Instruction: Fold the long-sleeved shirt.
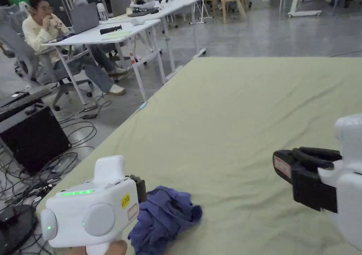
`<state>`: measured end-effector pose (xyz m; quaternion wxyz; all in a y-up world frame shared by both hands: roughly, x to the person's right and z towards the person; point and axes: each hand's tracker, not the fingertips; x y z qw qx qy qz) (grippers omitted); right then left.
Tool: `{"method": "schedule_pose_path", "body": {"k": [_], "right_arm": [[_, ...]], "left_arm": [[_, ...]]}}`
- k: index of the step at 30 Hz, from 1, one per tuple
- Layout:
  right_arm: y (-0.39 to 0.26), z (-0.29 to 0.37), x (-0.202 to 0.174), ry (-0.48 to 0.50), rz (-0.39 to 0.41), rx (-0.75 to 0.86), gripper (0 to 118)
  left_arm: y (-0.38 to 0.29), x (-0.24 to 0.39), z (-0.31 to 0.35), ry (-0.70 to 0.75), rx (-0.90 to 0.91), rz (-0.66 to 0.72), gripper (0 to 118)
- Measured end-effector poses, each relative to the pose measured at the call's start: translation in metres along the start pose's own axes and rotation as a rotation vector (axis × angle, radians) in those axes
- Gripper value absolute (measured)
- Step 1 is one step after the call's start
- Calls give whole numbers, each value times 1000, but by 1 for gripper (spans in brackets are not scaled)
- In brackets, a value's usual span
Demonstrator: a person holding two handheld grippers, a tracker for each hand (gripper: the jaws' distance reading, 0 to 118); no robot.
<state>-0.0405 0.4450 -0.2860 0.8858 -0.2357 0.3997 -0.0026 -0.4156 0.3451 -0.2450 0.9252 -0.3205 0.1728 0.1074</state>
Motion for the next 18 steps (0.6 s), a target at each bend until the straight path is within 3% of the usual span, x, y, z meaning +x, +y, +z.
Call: {"method": "schedule_pose_path", "body": {"k": [2,3,10,11,12,14,16,18], "right_arm": [[-10,0,15,-10,-16,-35,0],[-16,-1,22,-42,-22,-57,0],[-41,-13,53,-91,-117,-143,0],[-42,-15,55,-89,-126,-147,0],[-42,-14,53,-92,-131,-146,0],[-39,-12,54,-89,-137,-139,0],[-34,-3,52,-92,-131,-119,0],[-27,11,53,-99,-131,-84,0]], "left_arm": [[-15,-12,-25,-33,-1,40,101],[-17,-16,-44,-60,-69,43,118],[-26,-16,-130,25,-184,81,113],[-29,-12,-147,38,-242,76,106],[-33,-9,-165,59,-313,70,91],[-44,1,-193,133,-400,5,79],[-45,4,-192,67,-358,21,68],[-21,17,-175,55,-327,-14,44]]}}
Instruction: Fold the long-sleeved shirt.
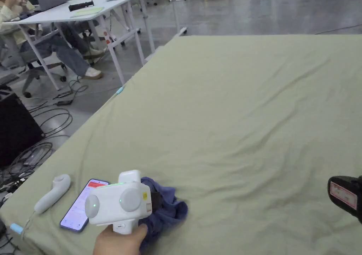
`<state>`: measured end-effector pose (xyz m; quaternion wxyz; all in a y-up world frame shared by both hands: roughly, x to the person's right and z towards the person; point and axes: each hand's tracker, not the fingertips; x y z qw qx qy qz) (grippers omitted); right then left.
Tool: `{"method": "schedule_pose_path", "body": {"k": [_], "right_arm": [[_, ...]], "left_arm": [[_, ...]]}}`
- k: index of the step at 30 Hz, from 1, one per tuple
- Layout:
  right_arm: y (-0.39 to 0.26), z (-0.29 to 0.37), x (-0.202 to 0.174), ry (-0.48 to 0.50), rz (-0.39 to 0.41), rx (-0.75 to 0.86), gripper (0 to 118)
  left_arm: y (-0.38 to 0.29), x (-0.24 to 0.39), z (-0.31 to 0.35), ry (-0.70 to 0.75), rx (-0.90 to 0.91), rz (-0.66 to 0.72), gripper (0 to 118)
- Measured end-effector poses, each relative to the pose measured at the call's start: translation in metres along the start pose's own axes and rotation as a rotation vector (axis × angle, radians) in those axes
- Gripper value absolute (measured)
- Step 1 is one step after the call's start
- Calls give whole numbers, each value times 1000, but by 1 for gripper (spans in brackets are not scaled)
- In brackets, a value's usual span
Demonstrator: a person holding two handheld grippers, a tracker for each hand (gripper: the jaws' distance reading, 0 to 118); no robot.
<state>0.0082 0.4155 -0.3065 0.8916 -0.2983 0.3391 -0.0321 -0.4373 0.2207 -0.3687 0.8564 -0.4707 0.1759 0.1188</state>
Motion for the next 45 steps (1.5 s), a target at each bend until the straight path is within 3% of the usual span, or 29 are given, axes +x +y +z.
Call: {"method": "schedule_pose_path", "body": {"k": [7,12,15,20,25,26,27,28,30,32,34,35,38,40,43,44,45], "right_arm": [[24,77,20,2,-89,200,0],[38,148,37,-129,-62,323,0],[33,187,51,-230,-51,361,0],[3,229,80,-349,-107,340,0],[-34,247,102,-420,-148,274,0],[-41,248,107,-424,-165,260,0],[-47,248,110,-426,-182,251,0],[-52,248,114,-426,-203,242,0],[-58,245,120,-422,-231,237,0],[-60,241,124,-408,-258,240,0],[-58,237,125,-395,-277,252,0],[-58,235,124,-382,-282,260,0],[-55,223,119,-352,-276,265,0],[-57,212,114,-333,-271,258,0],[-64,192,107,-301,-284,231,0],[-68,184,105,-305,-294,211,0],[-73,176,103,-325,-305,184,0]], "left_arm": [[58,84,138,-215,249,-135,41],[59,208,199,-334,345,-309,41],[32,296,180,-392,282,-411,41],[-64,432,107,-455,54,-542,41],[-185,511,31,-417,-260,-698,41],[-200,515,29,-393,-243,-724,41],[-207,518,38,-300,-102,-774,41],[-201,520,46,-319,-33,-805,42],[-188,522,46,-329,-126,-779,42],[-157,500,59,-509,-137,-663,64],[-128,470,97,-653,-88,-590,101],[-113,449,123,-707,-33,-570,108],[-90,380,183,-814,166,-506,110],[-92,335,202,-806,232,-485,118],[-111,283,196,-611,128,-544,117],[-122,268,188,-521,58,-576,104],[-131,254,180,-503,4,-588,64]]}}
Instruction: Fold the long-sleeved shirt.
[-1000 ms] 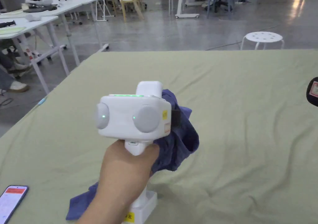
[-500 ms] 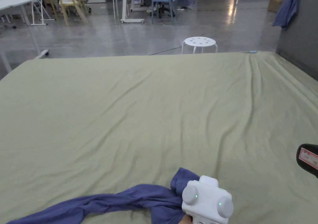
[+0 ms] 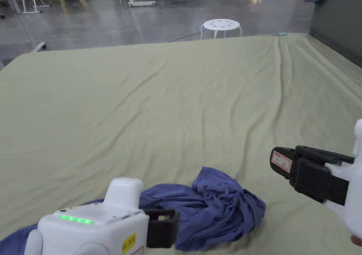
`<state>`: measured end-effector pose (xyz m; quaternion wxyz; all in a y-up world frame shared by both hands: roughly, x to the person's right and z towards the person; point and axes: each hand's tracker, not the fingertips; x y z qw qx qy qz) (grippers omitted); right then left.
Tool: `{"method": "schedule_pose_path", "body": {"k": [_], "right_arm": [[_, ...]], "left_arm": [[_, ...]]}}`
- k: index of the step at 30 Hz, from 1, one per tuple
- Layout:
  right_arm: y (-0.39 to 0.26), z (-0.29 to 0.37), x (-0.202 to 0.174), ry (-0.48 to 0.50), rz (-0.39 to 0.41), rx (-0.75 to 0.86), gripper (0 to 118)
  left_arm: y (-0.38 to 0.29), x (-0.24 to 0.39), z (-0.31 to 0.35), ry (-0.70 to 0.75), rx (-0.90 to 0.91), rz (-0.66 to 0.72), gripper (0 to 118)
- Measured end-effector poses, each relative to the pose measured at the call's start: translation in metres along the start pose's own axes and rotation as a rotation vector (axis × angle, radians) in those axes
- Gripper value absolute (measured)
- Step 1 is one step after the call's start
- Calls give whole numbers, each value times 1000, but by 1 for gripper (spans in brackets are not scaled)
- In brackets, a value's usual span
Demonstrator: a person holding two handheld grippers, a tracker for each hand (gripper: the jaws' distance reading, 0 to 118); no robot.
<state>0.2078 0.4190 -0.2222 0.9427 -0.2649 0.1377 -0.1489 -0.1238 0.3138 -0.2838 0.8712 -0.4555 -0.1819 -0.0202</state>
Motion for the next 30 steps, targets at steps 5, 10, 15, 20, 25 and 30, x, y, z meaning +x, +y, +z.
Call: {"method": "schedule_pose_path", "body": {"k": [5,10,15,20,25,30], "right_arm": [[-28,-28,1,-17,-62,-96,0],[-30,-37,-5,-11,-44,-126,0],[-27,-46,2,-39,-39,-143,0],[-27,-57,25,-118,-56,-193,0],[-28,-81,56,-219,-81,-332,10],[-28,-142,87,-332,-6,-437,118]], "left_arm": [[-33,-17,-18,-101,-75,112,0],[19,-31,-52,-4,7,65,109],[69,-50,-154,200,-91,-43,118],[73,-77,-240,187,-241,-8,108],[81,-76,-227,98,-237,-54,78],[84,-54,-184,80,-111,-154,5]]}}
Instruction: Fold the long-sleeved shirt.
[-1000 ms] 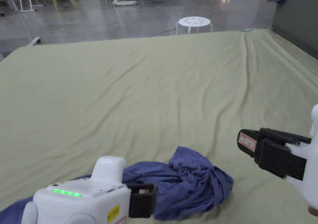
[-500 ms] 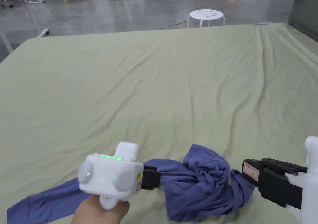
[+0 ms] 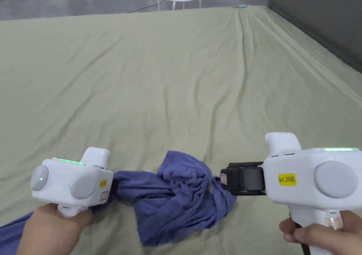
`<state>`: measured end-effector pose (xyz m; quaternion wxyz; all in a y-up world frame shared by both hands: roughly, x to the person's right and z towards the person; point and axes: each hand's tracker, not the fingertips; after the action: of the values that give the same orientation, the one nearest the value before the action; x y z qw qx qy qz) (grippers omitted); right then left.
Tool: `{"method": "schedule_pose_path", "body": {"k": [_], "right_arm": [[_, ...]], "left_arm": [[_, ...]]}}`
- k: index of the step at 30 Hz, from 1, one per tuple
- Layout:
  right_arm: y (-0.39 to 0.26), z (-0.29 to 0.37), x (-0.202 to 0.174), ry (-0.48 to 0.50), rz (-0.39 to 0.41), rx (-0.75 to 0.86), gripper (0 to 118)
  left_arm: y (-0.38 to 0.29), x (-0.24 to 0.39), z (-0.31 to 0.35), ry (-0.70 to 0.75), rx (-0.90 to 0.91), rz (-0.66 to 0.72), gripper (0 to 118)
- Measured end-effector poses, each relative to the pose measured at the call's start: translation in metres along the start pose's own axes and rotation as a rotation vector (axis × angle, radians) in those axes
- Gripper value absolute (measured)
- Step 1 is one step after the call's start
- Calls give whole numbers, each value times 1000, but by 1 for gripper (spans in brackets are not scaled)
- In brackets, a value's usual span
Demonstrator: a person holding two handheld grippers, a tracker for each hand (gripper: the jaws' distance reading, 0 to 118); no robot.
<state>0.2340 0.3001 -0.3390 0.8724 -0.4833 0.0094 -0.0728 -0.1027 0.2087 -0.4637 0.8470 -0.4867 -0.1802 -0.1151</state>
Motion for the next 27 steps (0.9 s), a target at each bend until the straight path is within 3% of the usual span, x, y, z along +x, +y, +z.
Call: {"method": "schedule_pose_path", "body": {"k": [1,2,6,7,8,9,10,11,12,15,19,22,25,27], "right_arm": [[4,-21,0,27,-22,-17,118],[7,-43,2,29,15,-82,118],[6,-106,-6,-103,98,-252,117],[3,-113,-5,-94,115,-269,109],[1,-119,-11,-65,113,-284,86],[-2,-123,-16,-54,114,-277,34],[-4,-122,-23,-32,131,-263,34],[-8,-115,-19,1,159,-275,16],[-10,-111,-23,-9,172,-296,5],[-7,-70,-23,41,193,-162,6],[17,15,-24,97,206,46,6],[46,82,-27,85,213,214,5],[81,140,-20,96,198,362,6],[107,172,-16,89,195,424,5]], "left_arm": [[0,-1,4,-13,10,9,5],[-1,-3,8,-62,15,55,5],[-7,-14,22,-87,29,166,5],[-8,-17,27,-103,37,193,5],[-10,-18,30,-126,48,234,5],[-12,-21,35,-147,55,265,5],[-14,-22,39,-168,65,297,5],[-15,-22,43,-177,70,308,5],[-14,-18,47,-157,67,292,5],[-11,-12,58,-104,71,214,5],[0,-13,102,-168,160,271,5],[16,-18,149,-162,256,280,5],[40,-17,200,-26,379,232,5],[58,-24,226,-13,444,239,5]]}}
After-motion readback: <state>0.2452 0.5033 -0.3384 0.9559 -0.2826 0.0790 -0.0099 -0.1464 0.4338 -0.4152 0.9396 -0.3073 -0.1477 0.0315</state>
